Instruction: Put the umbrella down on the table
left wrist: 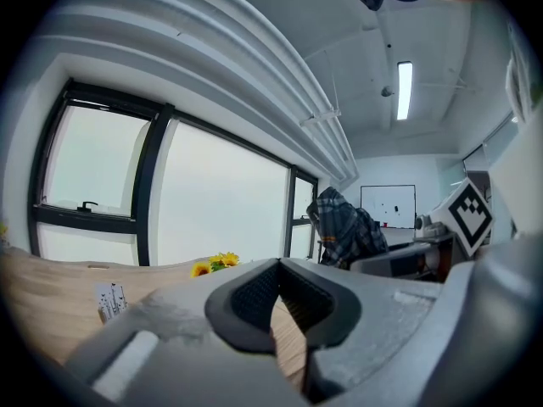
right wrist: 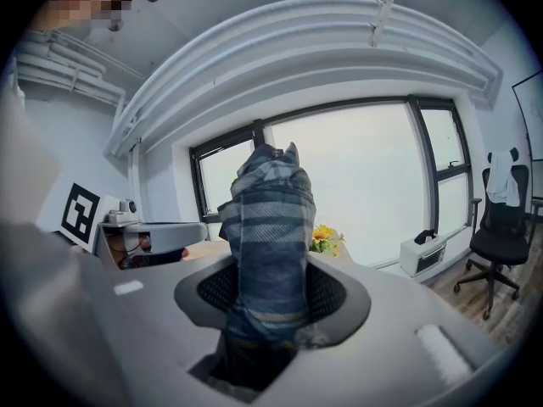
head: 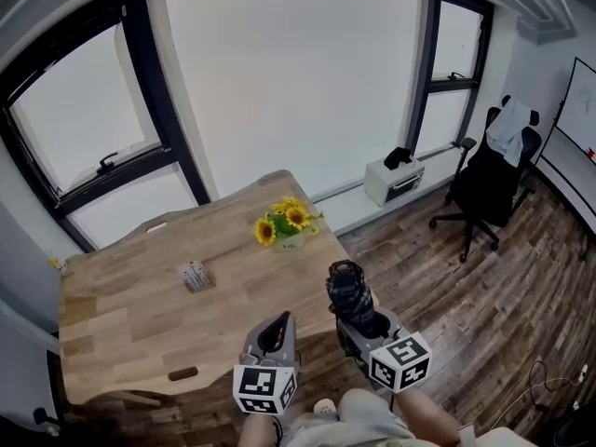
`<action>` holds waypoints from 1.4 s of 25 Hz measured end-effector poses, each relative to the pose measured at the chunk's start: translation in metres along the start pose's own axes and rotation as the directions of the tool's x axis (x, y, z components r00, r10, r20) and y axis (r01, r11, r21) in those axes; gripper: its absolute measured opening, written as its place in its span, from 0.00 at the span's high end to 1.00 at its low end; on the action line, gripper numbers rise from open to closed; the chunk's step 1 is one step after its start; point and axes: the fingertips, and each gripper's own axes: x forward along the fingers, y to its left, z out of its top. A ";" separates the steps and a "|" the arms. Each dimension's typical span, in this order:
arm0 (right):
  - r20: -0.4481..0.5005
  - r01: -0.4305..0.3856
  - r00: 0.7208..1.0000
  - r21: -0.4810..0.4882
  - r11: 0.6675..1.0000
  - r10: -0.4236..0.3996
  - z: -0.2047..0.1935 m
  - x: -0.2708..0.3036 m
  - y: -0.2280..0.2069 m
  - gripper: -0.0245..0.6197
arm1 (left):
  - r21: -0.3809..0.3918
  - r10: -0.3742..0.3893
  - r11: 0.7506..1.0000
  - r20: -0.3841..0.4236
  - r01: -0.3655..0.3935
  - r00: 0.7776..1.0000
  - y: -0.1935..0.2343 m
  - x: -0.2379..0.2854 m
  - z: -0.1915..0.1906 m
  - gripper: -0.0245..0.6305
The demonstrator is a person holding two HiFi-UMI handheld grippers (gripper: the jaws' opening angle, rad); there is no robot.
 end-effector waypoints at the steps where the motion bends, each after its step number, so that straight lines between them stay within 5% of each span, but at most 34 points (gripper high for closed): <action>1: -0.003 0.002 1.000 0.000 1.000 -0.002 0.000 0.003 -0.001 0.70 | -0.004 -0.003 1.000 -0.005 0.003 1.000 0.002 0.002 -0.003 0.96; 35: -0.148 -0.090 0.985 -0.033 0.995 0.084 0.023 0.110 -0.098 0.70 | -0.035 0.042 0.998 -0.137 -0.047 0.990 0.064 0.111 -0.018 0.96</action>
